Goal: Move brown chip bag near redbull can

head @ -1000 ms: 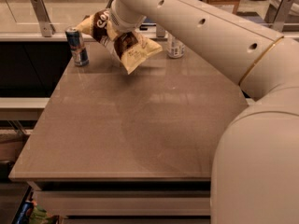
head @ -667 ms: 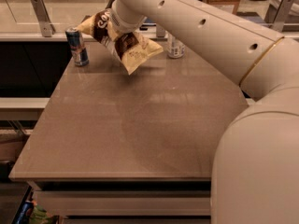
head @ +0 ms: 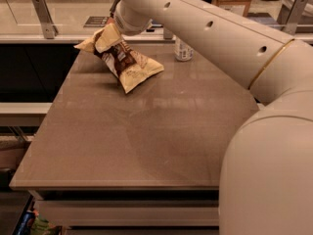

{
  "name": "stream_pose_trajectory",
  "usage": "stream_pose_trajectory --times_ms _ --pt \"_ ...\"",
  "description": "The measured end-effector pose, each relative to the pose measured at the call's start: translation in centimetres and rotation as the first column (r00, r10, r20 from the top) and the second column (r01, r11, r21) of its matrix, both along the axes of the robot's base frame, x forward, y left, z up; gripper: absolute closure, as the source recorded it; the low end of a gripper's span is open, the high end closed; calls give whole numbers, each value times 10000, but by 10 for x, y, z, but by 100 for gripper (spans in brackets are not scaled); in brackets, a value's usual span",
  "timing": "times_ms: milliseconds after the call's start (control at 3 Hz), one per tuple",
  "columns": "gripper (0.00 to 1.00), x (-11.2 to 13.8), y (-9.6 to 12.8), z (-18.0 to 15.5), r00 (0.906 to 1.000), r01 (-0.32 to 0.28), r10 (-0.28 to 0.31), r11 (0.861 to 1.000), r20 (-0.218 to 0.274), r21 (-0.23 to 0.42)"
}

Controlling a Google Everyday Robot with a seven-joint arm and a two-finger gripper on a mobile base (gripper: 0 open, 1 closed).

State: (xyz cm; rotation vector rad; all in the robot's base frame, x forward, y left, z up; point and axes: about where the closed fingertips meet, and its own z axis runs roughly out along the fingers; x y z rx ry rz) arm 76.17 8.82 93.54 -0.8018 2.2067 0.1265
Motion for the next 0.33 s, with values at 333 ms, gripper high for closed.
stream_pose_trajectory --times_ms 333 --pt "0 0 0 0 10000 -1 1 10000 -1 0"
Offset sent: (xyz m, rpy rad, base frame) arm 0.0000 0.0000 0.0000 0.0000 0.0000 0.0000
